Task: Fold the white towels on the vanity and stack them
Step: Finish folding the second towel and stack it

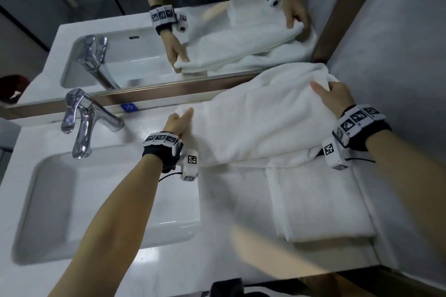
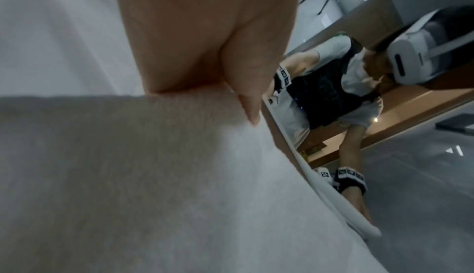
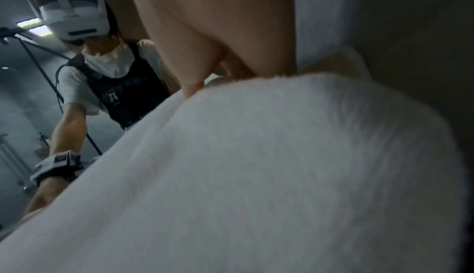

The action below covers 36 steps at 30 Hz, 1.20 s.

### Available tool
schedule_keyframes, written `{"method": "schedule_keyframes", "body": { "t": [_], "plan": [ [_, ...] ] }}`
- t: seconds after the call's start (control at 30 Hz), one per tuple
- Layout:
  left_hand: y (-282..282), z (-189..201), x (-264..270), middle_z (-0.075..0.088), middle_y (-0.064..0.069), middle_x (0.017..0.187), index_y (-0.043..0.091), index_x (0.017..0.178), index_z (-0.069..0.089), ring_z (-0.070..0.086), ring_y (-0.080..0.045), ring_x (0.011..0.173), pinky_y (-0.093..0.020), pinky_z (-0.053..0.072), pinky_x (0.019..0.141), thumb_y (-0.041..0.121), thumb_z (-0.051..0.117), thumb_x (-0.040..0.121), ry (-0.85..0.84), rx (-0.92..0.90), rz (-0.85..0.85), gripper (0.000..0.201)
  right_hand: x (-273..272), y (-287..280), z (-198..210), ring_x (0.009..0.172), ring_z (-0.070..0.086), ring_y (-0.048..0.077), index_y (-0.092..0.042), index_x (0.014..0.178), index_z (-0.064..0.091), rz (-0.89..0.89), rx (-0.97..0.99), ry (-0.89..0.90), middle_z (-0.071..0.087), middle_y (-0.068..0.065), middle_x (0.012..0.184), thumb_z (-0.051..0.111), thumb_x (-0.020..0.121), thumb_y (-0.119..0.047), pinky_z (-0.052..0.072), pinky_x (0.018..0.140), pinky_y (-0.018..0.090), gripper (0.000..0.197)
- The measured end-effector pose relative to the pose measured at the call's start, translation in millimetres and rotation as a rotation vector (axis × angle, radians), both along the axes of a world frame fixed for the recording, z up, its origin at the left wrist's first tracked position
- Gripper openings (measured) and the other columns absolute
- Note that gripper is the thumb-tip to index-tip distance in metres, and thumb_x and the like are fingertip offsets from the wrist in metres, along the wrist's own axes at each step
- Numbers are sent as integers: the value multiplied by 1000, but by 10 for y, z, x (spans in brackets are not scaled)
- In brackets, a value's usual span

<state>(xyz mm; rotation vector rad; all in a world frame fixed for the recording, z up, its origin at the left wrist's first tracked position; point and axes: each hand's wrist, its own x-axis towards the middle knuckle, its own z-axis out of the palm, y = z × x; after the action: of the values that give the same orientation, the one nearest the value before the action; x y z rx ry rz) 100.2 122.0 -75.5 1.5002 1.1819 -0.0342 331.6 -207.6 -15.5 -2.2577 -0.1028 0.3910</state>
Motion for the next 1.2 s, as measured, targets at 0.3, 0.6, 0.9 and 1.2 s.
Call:
{"method": "schedule_keyframes", "body": {
  "t": [0.3,0.6,0.9,1.2],
  "plan": [
    [-374,487,-400,68,-1,89,11,99,60,68,-11,74,-26,55,67,32,56,93,-430,41,70,22,-276,-279,319,100,62,32,-7,103,61,25,68,-123,66,14,107,56,86,-48,48,86,38,45],
    [-742,800,-1085,74,6,82,15,91,58,69,-12,81,-26,57,74,37,64,86,-454,64,142,23,-880,-644,536,85,53,16,-11,96,57,4,244,-206,59,1,87,56,90,-37,43,68,19,26],
    [-1136,772,-1586,61,-1,88,13,99,55,60,-18,81,-23,52,63,33,63,88,-326,88,53,24,-1340,-966,572,97,61,24,-1,111,63,27,219,-39,66,13,111,61,89,-29,49,90,36,36],
    [-1061,827,-1769,62,1,92,20,90,62,59,-8,85,-13,51,77,-2,66,81,-581,298,-29,24,-1471,-1299,623,92,58,18,-21,103,63,79,204,-356,65,4,99,62,81,-9,48,73,23,25]
  ]
}}
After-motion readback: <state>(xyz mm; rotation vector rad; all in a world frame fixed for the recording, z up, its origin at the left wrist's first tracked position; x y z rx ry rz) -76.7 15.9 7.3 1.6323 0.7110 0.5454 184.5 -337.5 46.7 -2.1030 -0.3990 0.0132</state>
